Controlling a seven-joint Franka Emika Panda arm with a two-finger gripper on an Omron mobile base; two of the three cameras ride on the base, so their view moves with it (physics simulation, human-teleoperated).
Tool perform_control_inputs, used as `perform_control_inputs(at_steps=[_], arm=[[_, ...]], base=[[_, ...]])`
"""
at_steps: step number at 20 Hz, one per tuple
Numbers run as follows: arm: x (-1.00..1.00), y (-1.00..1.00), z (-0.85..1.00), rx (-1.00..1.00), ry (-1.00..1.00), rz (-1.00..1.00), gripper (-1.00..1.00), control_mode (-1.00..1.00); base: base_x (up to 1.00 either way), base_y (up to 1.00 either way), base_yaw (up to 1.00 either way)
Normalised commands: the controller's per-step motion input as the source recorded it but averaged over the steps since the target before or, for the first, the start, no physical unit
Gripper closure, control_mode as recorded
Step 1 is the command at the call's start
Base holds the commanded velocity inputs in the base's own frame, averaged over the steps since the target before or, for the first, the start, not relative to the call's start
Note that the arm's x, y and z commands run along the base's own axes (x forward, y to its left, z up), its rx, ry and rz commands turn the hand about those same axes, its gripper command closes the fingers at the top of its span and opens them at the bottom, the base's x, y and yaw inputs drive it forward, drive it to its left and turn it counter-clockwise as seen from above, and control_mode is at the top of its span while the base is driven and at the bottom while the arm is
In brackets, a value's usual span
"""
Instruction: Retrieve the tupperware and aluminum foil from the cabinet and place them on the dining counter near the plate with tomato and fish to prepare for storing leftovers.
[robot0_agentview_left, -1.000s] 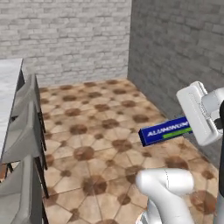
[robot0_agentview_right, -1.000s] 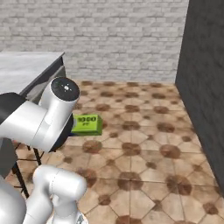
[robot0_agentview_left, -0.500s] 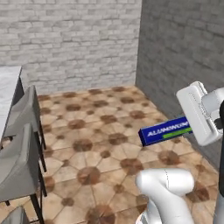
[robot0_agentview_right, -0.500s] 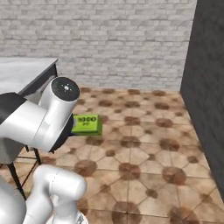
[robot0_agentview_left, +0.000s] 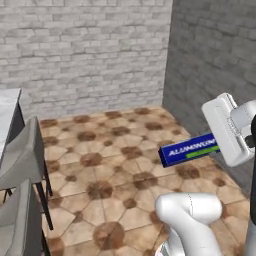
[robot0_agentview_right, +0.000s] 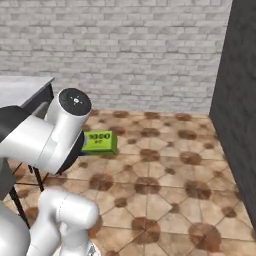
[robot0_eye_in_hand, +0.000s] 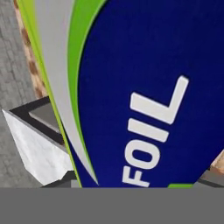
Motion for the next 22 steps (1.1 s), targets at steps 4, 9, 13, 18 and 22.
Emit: perform_control_inputs(at_steps=[4, 9, 13, 18, 22], arm=[[0.00, 0.00, 0.00, 0.00, 0.00, 0.00, 1.00, 1.00], [0.00, 0.00, 0.00, 0.00, 0.00, 0.00, 1.00, 1.00], [0.00, 0.00, 0.00, 0.00, 0.00, 0.00, 1.00, 1.00], [0.00, 0.00, 0.00, 0.00, 0.00, 0.00, 1.00, 1.00], [0.00, 0.00, 0.00, 0.00, 0.00, 0.00, 1.00, 1.00]], base=[[1.00, 0.00, 0.00], [1.00, 0.00, 0.00], [1.00, 0.00, 0.10], [1.00, 0.00, 0.17], [1.00, 0.00, 0.25]])
